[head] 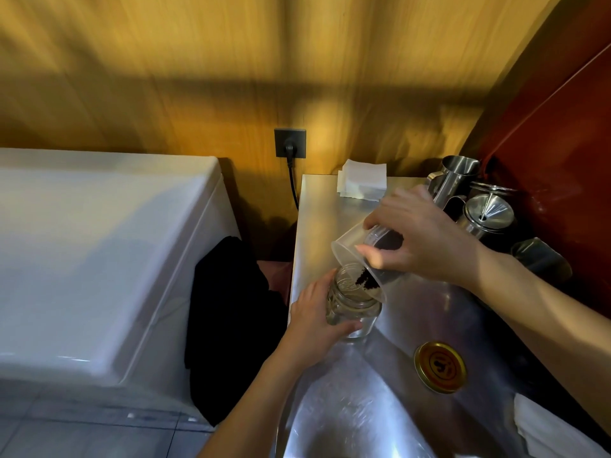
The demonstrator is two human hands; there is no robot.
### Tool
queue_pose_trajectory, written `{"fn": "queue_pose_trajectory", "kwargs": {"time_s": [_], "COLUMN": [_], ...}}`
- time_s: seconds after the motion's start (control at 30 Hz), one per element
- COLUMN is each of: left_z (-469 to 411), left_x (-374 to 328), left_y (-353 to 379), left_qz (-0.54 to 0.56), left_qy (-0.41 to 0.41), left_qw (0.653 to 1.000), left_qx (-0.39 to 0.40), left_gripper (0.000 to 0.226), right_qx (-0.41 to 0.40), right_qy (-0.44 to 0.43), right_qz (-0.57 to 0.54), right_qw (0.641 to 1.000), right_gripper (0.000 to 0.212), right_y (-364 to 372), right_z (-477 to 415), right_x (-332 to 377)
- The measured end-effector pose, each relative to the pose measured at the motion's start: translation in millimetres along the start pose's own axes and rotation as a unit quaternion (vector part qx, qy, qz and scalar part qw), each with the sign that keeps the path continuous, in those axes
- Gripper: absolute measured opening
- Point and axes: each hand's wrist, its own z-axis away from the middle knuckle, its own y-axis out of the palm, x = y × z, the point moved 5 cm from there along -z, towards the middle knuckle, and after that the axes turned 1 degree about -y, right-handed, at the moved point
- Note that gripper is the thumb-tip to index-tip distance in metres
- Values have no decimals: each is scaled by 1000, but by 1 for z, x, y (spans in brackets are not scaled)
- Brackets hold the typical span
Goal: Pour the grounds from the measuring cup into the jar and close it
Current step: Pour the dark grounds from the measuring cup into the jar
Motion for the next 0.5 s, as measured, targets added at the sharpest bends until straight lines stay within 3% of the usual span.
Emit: {"fn": "queue_pose_trajectory", "kwargs": {"time_s": [0.33, 0.5], "left_z": [1, 0], "left_x": [3, 4], "left_y": [1, 1], "left_qz": [18, 21], "left_qy": [-1, 4], "left_qw": [1000, 1000], "left_qx": [5, 6], "left_gripper": [86, 85], "right_qx": [-29, -44], "right_qy": [-44, -66], "right_qz": [36, 35], "right_qw": [998, 996], "right_gripper": [30, 38], "right_y": [4, 5], "right_z": [-1, 0], "right_x": [-1, 1]}}
